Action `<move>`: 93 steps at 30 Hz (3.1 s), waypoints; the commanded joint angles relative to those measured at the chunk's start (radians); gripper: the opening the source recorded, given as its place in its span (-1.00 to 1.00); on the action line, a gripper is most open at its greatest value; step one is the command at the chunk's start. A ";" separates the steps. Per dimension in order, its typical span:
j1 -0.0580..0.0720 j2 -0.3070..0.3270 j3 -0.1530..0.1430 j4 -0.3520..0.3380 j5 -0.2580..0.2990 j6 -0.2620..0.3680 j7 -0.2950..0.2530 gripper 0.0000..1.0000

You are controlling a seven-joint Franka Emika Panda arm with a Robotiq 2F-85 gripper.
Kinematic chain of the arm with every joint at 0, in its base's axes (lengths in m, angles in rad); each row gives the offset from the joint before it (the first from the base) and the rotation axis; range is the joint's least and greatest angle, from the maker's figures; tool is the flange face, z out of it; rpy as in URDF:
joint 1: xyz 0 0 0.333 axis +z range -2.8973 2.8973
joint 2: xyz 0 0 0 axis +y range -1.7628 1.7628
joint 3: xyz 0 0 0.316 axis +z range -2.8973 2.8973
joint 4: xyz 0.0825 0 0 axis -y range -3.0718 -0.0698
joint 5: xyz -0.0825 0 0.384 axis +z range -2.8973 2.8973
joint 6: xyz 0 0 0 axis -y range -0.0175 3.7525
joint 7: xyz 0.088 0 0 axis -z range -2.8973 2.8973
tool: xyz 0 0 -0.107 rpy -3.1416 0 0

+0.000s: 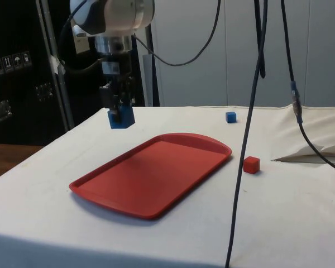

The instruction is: Pick up the largest block and place it onto the tray.

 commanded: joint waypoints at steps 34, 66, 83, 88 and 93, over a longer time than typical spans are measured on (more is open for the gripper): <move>0.063 -0.111 0.110 -0.068 -0.109 0.082 0.134 -0.98; 0.045 -0.206 0.179 -0.186 -0.148 0.191 0.127 -0.98; 0.020 -0.290 0.241 -0.289 -0.183 0.299 0.127 -0.98; -0.011 -0.305 0.275 -0.300 -0.192 0.321 0.128 -0.98; -0.003 -0.355 0.285 -0.375 -0.198 0.393 0.115 -0.98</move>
